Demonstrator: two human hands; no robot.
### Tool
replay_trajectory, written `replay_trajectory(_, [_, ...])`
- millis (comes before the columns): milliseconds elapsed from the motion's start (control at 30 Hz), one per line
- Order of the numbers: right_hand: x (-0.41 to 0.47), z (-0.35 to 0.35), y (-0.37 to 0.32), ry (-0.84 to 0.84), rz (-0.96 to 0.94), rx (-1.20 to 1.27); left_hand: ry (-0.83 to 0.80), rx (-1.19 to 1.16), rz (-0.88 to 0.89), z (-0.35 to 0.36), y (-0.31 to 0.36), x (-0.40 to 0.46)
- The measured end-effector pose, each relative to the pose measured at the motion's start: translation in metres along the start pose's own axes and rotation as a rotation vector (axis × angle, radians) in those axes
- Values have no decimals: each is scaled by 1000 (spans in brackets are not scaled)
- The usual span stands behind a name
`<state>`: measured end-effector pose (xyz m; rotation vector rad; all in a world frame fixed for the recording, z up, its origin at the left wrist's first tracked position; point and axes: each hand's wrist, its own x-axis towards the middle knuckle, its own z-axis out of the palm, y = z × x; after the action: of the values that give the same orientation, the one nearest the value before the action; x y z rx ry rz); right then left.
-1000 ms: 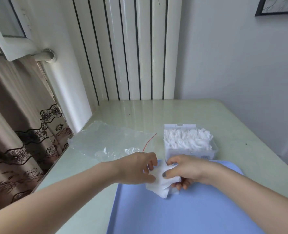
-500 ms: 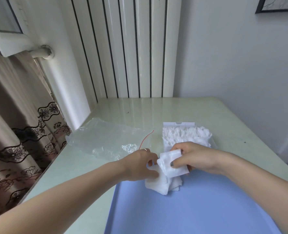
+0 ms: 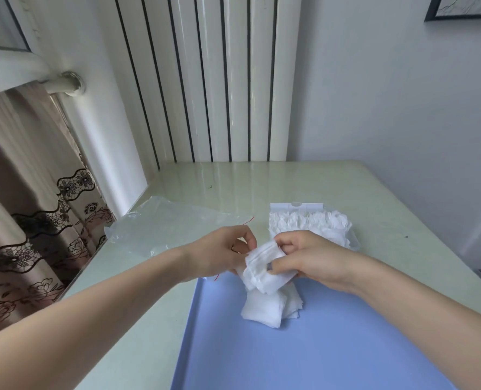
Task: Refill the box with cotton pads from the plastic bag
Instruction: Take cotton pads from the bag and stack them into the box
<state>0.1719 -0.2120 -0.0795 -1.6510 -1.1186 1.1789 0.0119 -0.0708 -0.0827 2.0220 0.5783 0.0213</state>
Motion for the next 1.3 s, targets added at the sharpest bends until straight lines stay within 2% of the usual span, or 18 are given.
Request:
replay_trajectory(100, [5,7,-3,106,-20,26,15,-112,41,-3,4,-2])
replay_trajectory(233, [9,11,-7,140,-4,82,18,-181,79,-4,10,-4])
replay_trajectory(367, [10,17,-10,182,-3,97,49,-248,2,-5,18,-5])
replay_trajectory(567, [12,13,-4,189,67,-47,158,28,46,-14,7,-3])
replay_trajectory(633, [5,13,-3,155,86,-278,187,33,42,-17,5,-4])
replay_trajectory(767, [-10,32,8,-25,96,-928,139,41,79,-18,8,-6])
replay_trajectory(867, [-8,45,13,37,23,-1074,93,90,89,-15,12,-4])
replay_trajectory(933, [-4,42,13,65,55,-931,71,133,83,-12,16,-3])
replay_trajectory(1067, [-1,18,8,15,141,-420,68,113,109,-13,23,-1])
replay_trajectory(1167, [-5,-7,-4,34,145,-57,58,-37,143,-16,30,0])
replay_trajectory(1300, [-2,-21,-11,139,117,133,3,-283,114,-14,43,6])
